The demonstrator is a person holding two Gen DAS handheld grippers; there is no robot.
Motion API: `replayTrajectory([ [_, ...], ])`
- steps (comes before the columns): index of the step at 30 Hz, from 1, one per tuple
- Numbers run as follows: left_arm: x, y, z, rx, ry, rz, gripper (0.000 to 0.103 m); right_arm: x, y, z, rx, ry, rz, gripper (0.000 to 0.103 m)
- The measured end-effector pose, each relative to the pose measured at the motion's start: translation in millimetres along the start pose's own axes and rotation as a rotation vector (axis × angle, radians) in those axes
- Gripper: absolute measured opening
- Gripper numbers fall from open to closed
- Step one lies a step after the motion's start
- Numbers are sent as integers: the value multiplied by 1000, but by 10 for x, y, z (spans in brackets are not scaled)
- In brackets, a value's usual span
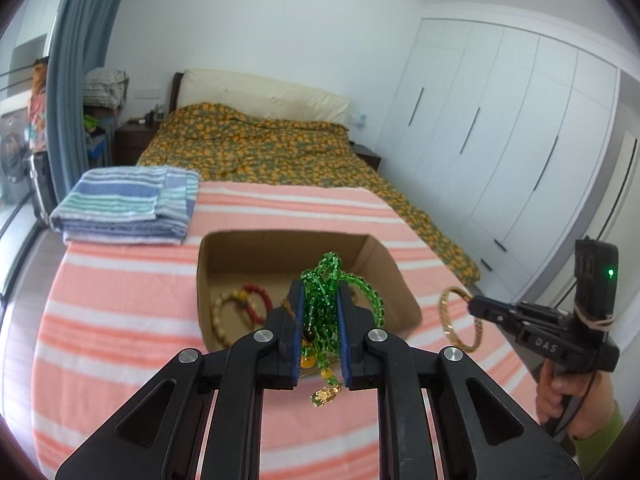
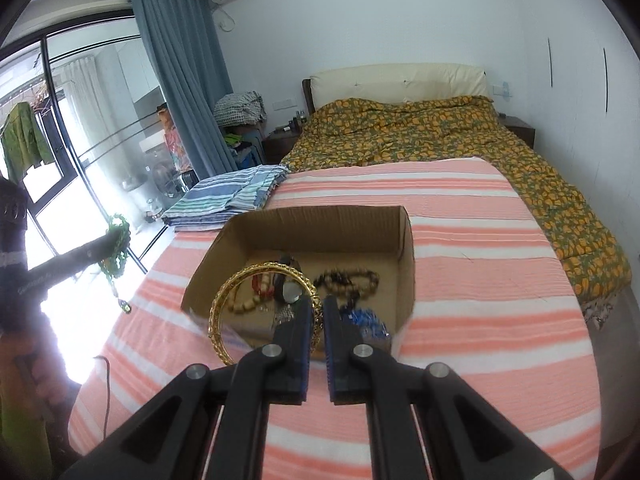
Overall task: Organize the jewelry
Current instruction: 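Carry the green beads and gold bangle into the box and open both tools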
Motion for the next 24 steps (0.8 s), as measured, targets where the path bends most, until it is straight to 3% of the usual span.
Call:
replayTrajectory([
  [6,568,87,-242,-13,29,-51,13,662,233,68,-26,-59,-61,6],
  [15,1371,-388,-402,-7,69,-221,16,1492,-111,214,-49,-73,-239,9],
  [16,1410,-443,-409,-2,84,-236,24,1544,-125,252,-44,-79,-253,13],
  [17,1433,-493,-408,0,89,-246,40,1571,-142,290,-32,-81,-264,23],
  [18,1418,-516,-392,2,91,-242,49,1564,-139,329,-16,-82,-262,47],
  [19,1376,-516,-380,9,99,-225,66,1529,-123,361,0,-82,-249,68],
  [20,1318,-506,-371,22,117,-205,79,1470,-103,376,11,-79,-228,70],
  [24,1086,-421,-313,92,236,-147,98,1204,-68,330,-1,-77,-172,73],
])
Point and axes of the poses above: each gripper's, at about its wrist camera, not at the fingertips, and x roughly the way its jaws point, z to its right, y to its top, the point moved 9 cm from there along x, roughly the way its jaws point, and after that the axes turned 11 degrees about x, right-handed, at the moved point
